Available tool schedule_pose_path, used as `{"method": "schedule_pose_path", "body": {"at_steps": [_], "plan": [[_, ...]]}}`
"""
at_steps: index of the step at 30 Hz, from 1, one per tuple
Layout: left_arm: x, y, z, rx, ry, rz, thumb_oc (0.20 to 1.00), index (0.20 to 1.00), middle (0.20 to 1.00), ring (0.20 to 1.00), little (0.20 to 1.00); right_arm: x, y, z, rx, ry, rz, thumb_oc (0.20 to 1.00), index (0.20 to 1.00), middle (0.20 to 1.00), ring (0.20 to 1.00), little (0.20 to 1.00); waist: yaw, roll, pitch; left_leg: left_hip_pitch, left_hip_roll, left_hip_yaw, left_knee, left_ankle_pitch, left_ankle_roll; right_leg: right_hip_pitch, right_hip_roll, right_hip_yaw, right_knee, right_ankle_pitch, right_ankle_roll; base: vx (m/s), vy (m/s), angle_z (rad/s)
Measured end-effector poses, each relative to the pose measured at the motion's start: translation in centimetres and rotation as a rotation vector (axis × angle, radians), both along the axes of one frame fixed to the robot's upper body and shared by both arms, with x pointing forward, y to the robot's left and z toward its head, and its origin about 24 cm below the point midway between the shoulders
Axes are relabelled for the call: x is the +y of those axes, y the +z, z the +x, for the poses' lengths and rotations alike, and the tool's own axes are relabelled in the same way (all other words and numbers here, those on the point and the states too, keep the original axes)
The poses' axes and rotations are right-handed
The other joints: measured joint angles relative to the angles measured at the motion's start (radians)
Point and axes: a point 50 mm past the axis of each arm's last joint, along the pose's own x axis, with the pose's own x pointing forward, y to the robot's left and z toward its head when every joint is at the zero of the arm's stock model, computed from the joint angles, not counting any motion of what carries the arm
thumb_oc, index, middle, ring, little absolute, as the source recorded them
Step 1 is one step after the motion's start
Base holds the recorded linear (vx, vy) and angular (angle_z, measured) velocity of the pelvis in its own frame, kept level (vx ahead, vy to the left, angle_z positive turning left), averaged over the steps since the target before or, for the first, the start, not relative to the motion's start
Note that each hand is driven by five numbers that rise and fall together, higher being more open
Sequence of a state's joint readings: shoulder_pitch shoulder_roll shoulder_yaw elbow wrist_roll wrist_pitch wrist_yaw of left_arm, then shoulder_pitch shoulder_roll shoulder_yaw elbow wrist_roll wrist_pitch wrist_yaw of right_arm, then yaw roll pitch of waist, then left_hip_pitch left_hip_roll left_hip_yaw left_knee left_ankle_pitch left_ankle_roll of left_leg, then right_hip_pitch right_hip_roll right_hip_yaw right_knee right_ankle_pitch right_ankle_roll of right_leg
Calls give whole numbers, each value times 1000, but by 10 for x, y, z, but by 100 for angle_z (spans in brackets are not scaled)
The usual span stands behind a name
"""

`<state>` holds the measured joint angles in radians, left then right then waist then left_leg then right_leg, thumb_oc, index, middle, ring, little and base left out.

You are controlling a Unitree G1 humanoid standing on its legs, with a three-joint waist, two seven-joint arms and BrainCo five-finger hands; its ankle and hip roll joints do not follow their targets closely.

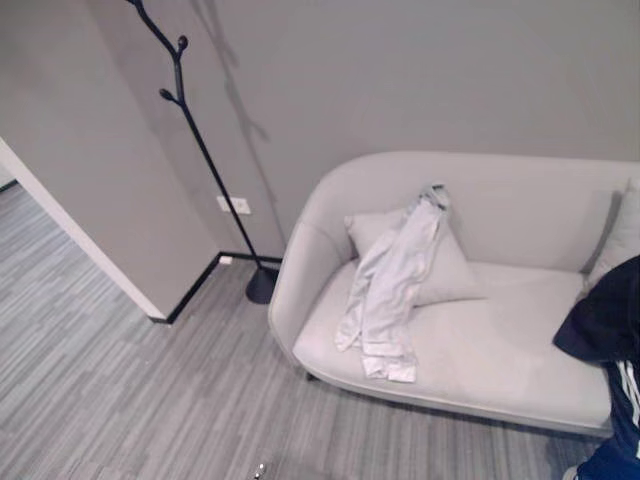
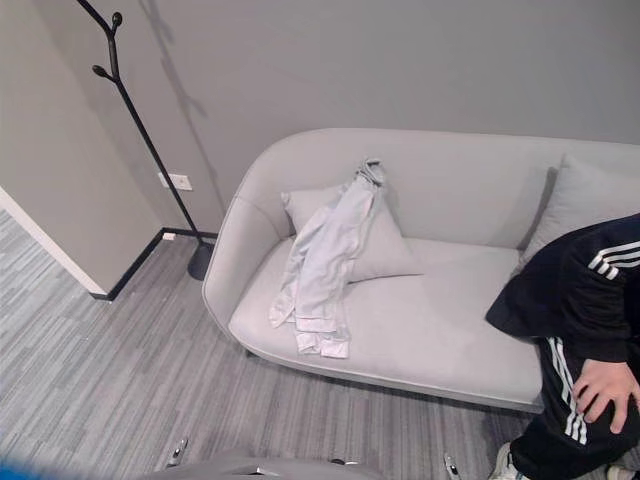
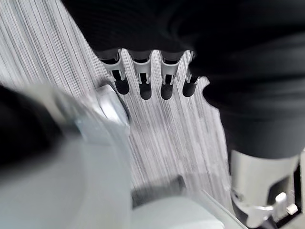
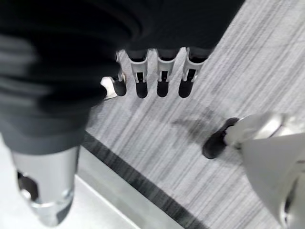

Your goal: Hang the clothes on the sofa on the clothes rack.

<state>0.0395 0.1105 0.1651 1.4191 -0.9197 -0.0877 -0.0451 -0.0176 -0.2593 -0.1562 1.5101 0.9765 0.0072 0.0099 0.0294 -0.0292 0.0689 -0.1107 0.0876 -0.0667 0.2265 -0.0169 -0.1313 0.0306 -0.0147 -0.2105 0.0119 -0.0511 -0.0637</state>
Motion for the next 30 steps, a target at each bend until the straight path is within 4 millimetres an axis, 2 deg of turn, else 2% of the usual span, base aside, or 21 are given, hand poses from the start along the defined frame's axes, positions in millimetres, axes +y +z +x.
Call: {"method": "schedule_pose_path", "body": {"at_steps": [2, 4, 5, 6, 8, 10, 12, 13, 14, 15, 17, 18, 20, 21, 23, 26, 27, 28, 29, 30], "plan": [[1, 0, 0, -1, -1, 5, 1000, 1000, 1000, 1000, 1000, 3, -1, -3, 21, 39, 8, 1000, 1000, 1000, 1000, 1000, 1, -4, 1, 17, 33, 22, -173, 15, 14, 18, 6, -3, -35, 0, 1, 146, 113, 20], [2, 1, 9, -18, -9, 17, 1000, 1000, 1000, 1000, 1000, 5, -1, -3, 31, 44, 14, 1000, 1000, 1000, 1000, 1000, -1, -6, 12, 2, 57, 29, -328, 60, 0, 39, 17, 7, -109, -1, 5, 197, 162, 30], [1, 1, 9, -17, -16, 20, 1000, 1000, 1000, 1000, 1000, 8, -2, 3, 25, 71, 18, 1000, 1000, 1000, 1000, 1000, 15, -3, 24, -13, 78, 31, -329, 64, 0, 53, 18, 29, -115, 6, 15, 270, 237, 21], [2, 1, 8, -12, -16, 24, 1000, 1000, 1000, 1000, 1000, 11, -2, 6, 19, 80, 23, 1000, 1000, 1000, 1000, 1000, 8, -1, 27, -21, 92, 42, -329, 65, -1, 65, 21, 30, -115, 18, 34, 443, 367, 11], [3, 2, 11, -19, -14, 30, 1000, 1000, 1000, 1000, 1000, 15, -4, 5, 17, 71, 36, 1000, 1000, 1000, 1000, 1000, 14, -1, 26, -21, 115, 101, -326, 65, -1, 63, 17, 33, -97, 22, 40, 298, 234, -2], [3, 1, 7, -9, -10, 34, 1000, 1000, 1000, 1000, 1000, 14, -3, 7, 9, 84, 32, 1000, 1000, 1000, 1000, 1000, 13, -2, 22, 6, 115, 140, -308, 65, -1, 81, 4, 49, -104, 22, 39, 289, 244, -36], [2, 1, 6, -1, -12, 34, 1000, 1000, 1000, 1000, 1000, 12, -3, 5, 15, 87, 27, 1000, 1000, 1000, 1000, 1000, 13, 11, 7, 52, 105, 136, -316, 65, 0, 98, -7, 53, -104, 22, 47, 269, 252, -27], [3, 1, 9, -2, -14, 36, 1000, 1000, 1000, 1000, 1000, 14, -4, -3, 44, 89, 37, 1000, 1000, 1000, 1000, 1000, 12, 17, -9, 80, 87, 137, -325, 71, 9, 105, -22, 57, -97, 21, 60, 233, 230, -13], [0, 1, 11, -6, -21, 33, 1000, 1000, 1000, 1000, 1000, 10, -3, -14, 72, 88, 29, 1000, 1000, 1000, 1000, 1000, 11, 37, -32, 105, 74, 137, -325, 69, 16, 108, -32, 57, -89, 11, 85, 234, 250, -17], [-1, 1, 13, -14, -47, 36, 1000, 1000, 1000, 1000, 1000, 10, -3, -21, 91, 87, 34, 1000, 1000, 1000, 1000, 1000, 8, 56, -46, 118, 69, 154, -320, 127, 22, 113, -43, 64, -80, 5, 107, 285, 322, -28], [10, 3, 14, -3, -111, 74, 1000, 1000, 1000, 1000, 1000, 26, -7, -26, 94, 120, 82, 1000, 1000, 1000, 1000, 1000, 13, 22, -72, 144, 7, 199, -325, 101, 69, 107, -113, 89, -46, -16, 146, 160, 232, -43], [16, 6, 23, -26, -157, 100, 1000, 1000, 1000, 1000, 1000, 34, -9, -24, 87, 138, 111, 1000, 1000, 1000, 1000, 1000, 9, -3, -88, 150, -24, 222, -323, 87, 89, 91, -148, 96, -16, -20, 161, 130, 217, -37], [22, 10, 39, -70, -211, 132, 1000, 1000, 1000, 1000, 1000, 43, -11, -14, 46, 157, 127, 1000, 1000, 1000, 1000, 1000, 6, -24, -102, 146, -62, 245, -319, 73, 114, 69, -191, 94, 8, -22, 169, 120, 206, -24], [24, 11, 45, -78, -250, 144, 1000, 1000, 1000, 1000, 1000, 45, -11, -8, 24, 163, 129, 1000, 1000, 1000, 1000, 1000, 7, -28, -105, 145, -76, 251, -319, 66, 126, 60, -206, 95, 18, -22, 169, 122, 207, -14], [22, 13, 57, -95, -348, 161, 1000, 1000, 1000, 1000, 1000, 46, -10, 5, -21, 193, 120, 1000, 1000, 1000, 1000, 1000, 1, -35, -114, 149, -116, 261, -319, 45, 155, 40, -242, 94, 47, -7, 196, 116, 189, -12], [23, 14, 58, -92, -376, 168, 1000, 1000, 1000, 1000, 1000, 45, -9, 15, -48, 226, 106, 1000, 1000, 1000, 1000, 1000, 1, -44, -121, 159, -154, 272, -319, 21, 189, 13, -280, 83, 105, 9, 224, 111, 229, -11], [24, 12, 49, -64, -364, 159, 1000, 1000, 1000, 1000, 1000, 43, -9, 13, -37, 244, 99, 1000, 1000, 1000, 1000, 1000, 2, -40, -115, 170, -162, 272, -321, 5, 203, -30, -290, 90, 207, 13, 234, 142, 337, 6], [23, 9, 37, -26, -358, 147, 1000, 1000, 1000, 1000, 1000, 38, -9, 8, -23, 251, 88, 1000, 1000, 1000, 1000, 1000, -4, -29, -112, 184, -172, 264, -324, -14, 226, -112, -314, 108, 391, 22, 241, 124, 290, 16], [26, 8, 24, 12, -350, 146, 1000, 1000, 1000, 1000, 1000, 39, -10, -2, 18, 258, 95, 1000, 1000, 1000, 1000, 1000, 1, -33, -105, 198, -198, 249, -324, -21, 244, -160, -344, 121, 508, 47, 256, 153, 315, 38], [26, 7, 14, 44, -362, 143, 1000, 1000, 1000, 1000, 1000, 39, -10, -10, 80, 374, 85, 1000, 1000, 1000, 1000, 1000, 0, -37, -79, 238, -220, 241, -322, -33, 275, -225, -385, 135, 668, 150, 255, 200, 215, 28]]}}
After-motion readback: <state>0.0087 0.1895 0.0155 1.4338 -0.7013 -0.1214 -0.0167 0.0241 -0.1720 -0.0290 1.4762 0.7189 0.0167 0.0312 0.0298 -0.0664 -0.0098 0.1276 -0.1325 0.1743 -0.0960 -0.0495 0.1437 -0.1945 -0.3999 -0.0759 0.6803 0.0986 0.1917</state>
